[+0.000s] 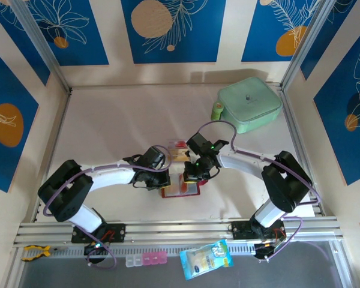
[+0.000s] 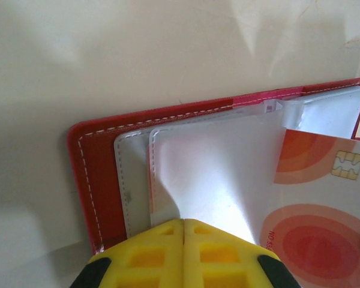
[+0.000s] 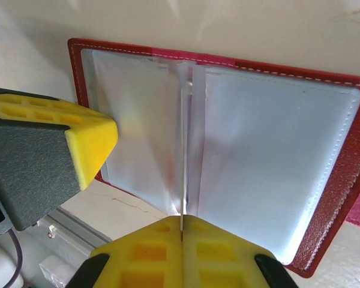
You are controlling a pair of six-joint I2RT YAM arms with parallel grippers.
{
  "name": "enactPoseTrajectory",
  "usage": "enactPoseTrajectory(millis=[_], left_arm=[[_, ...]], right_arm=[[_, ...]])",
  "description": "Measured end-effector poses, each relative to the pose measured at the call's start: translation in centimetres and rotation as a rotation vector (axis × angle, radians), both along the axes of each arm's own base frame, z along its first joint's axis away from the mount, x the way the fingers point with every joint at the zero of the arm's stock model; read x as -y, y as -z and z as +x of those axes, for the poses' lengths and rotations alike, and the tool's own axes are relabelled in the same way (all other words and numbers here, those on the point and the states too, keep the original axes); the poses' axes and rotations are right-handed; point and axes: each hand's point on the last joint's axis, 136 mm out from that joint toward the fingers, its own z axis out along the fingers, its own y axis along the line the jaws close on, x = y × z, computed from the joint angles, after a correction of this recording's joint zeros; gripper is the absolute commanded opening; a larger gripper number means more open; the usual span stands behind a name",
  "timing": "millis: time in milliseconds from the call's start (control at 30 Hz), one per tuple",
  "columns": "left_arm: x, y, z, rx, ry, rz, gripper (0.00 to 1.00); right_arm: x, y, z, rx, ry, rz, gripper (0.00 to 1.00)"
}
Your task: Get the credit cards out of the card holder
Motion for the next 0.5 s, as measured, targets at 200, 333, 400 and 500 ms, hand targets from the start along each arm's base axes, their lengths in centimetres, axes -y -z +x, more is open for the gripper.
enactPoseTrajectory(millis=[200,333,400,500], left_arm=[[-0.6,-0.3,-0.3,-0.002,-0.006,0.020,0.04],[-0.7,-0.7,-0.3,0.006,-0.008,0.018,0.05],[-0.9,-0.9,-0.3,0.012,-0.012,0.022,0.05],[-1.1,-1.4,-0.2,0.028,-0.016,0.020,0.07]], right_arm=[[0.3,-1.4,0.1,0.034,-0.003,0.003,0.03],[0.2,-2.6,0.5,0.075,-0.036,0.010,0.01],[0.2,-3.0,0.8,0.102,-0.068,0.010,0.01],[0.1,-3.5,1.1,0.158,-0.155,0.014,0.00]])
